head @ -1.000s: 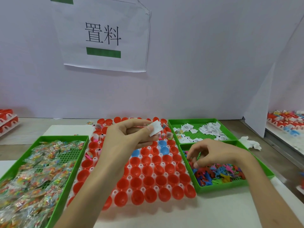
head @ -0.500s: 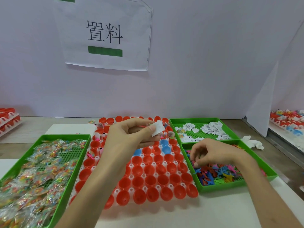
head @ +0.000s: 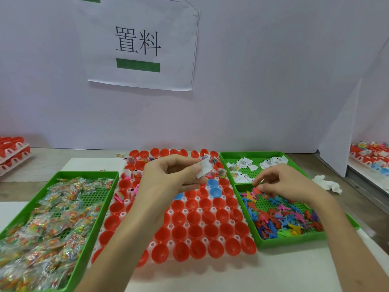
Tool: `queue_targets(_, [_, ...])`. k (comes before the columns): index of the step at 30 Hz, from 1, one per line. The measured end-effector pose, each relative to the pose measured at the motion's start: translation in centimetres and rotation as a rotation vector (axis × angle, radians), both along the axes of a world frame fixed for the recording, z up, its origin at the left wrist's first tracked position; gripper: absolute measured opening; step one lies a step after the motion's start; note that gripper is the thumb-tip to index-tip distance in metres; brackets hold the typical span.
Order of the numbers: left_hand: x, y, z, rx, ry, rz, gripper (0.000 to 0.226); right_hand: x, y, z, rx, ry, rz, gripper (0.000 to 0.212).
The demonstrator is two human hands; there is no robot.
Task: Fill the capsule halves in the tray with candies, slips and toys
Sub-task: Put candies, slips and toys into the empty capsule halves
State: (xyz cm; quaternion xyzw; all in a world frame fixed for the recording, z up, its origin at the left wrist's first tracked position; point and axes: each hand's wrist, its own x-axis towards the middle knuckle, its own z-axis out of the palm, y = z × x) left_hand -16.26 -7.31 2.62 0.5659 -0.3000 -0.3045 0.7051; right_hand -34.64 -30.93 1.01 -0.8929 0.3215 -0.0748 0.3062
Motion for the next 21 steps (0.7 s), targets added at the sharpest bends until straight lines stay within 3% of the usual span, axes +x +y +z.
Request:
queue_targets(7, [0.1, 0.0, -0.1, 0.011, -0.01, -0.014, 0.007, 0.1, -0.4, -0.1, -0.112, -0.028, -0.094, 0.022])
queue_targets(14, [0.2, -0.1, -0.2, 0.017, 0.005, 0.003, 0.007, 0.8, 0.9, 1.2, 0.022, -0.179, -0.096, 0.007])
queue_targets(16, [0.2, -0.1, -0.2, 0.019, 0.005, 0.005, 0.008, 1.4, 2.3, 2.5, 0.055, -0.294, -0.024, 0.007])
queue_targets(19, [0.0, -0.1, -0.3, 0.025, 0.006, 0.016, 0.008, 2.6, 5.3, 4.6, 0.279, -0.52, 0.187, 0.021])
queue_targets(21, [-0.1, -0.1, -0.3, 0.025, -0.002, 0.012, 0.007, 3.6, 7.4, 5.2, 0.364, -0.588, 0.294, 0.019])
